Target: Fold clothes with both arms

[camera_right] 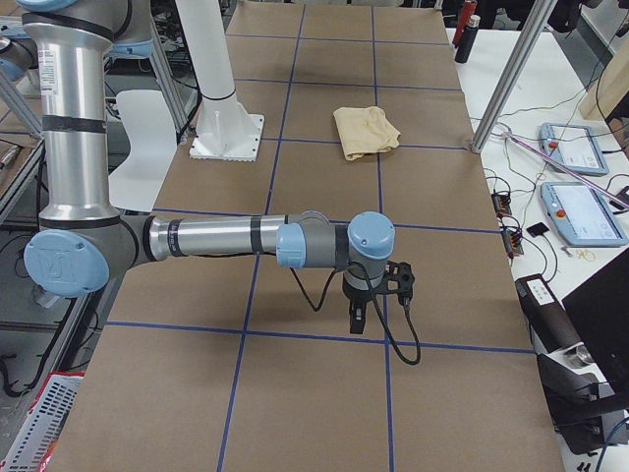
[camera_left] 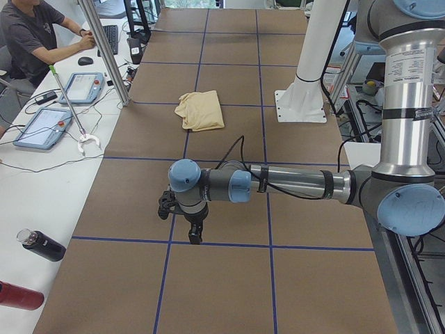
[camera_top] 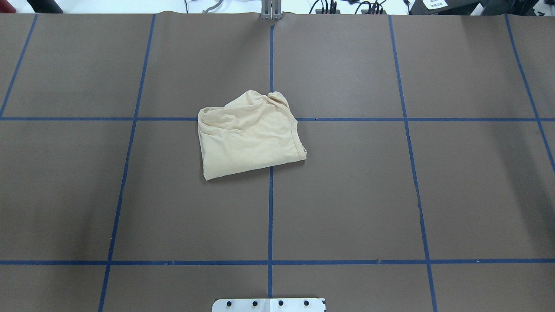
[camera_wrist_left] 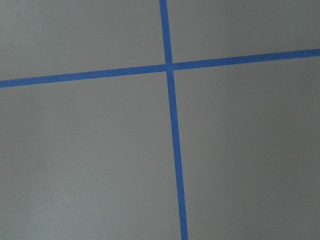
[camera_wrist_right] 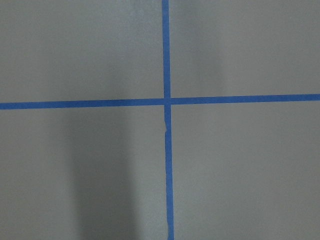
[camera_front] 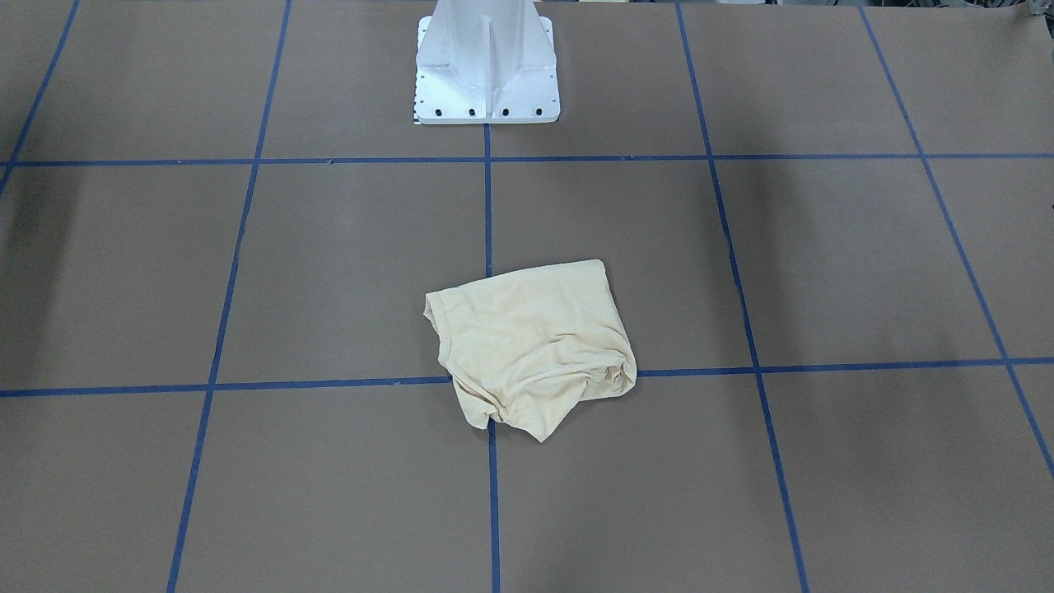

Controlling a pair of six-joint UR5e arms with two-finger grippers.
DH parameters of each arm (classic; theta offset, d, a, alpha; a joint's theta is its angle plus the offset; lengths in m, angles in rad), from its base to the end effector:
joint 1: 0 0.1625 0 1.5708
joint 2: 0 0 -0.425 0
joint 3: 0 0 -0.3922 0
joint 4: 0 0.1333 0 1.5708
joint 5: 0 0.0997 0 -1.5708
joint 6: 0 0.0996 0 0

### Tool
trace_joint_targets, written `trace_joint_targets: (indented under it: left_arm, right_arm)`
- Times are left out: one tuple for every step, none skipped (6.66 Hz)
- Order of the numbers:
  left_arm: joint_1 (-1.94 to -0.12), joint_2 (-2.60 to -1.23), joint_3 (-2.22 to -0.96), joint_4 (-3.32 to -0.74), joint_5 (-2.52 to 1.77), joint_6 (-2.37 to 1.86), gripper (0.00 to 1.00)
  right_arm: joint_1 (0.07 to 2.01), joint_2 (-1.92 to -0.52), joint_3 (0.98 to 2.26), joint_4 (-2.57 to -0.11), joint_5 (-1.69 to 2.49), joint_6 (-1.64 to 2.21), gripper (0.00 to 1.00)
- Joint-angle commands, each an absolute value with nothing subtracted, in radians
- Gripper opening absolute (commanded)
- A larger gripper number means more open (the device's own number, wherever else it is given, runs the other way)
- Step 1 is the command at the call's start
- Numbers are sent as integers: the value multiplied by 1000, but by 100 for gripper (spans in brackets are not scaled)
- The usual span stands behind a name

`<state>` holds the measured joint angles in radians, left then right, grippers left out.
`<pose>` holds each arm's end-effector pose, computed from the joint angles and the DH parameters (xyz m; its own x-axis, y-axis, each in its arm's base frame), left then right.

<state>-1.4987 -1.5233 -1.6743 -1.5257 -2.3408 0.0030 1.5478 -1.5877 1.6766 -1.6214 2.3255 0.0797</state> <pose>-0.0298 -0.4753 0.6355 0.7153 0.0623 -0.6961 -0.0742 0.9972 0.0130 0.0539 -0.4872 0.6213 0.7272 0.0367 0.6854 -0.0350 0.9993 -0.0163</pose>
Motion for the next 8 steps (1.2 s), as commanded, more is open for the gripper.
trace_joint_targets:
  left_arm:
    - [-1499,-1523,-1674,-1526,-2341,-6,100]
    - [-1499,-1523,-1674,-1526,-2339,-9,100]
    - [-1499,-1525,-1674,-1526,-2341,-11,100]
    - [-1499,-1525,-1672,-1525,-2341,-11,100]
    - [-1499,-1525,-1674,-1526,-2341,-11,100]
    - [-1499,-1525,-1674,-1526,-2341,-9,100]
    - [-1499,-1525,-1675,-1526,-2341,-9,100]
    - [-1499,-1525,-1674,-1528,-2348,-9,100]
  right_arm:
    - [1548,-1588,1677,-1621,2326,80,100]
    - [1548,-1588,1677,-1621,2327,80,100]
    - [1548,-1588,1678,-1621,2326,80,100]
    - [1548,-1588,1678,-1621,2326,80,100]
    - [1548,-1588,1678,-1621,2326,80,100]
    - [1548,-1588,1677,-1621,2322,80,100]
    - [1546,-1588,1671,-1621,2322,80,100]
    - [1546,-1588,1667,-1623,2322,81,100]
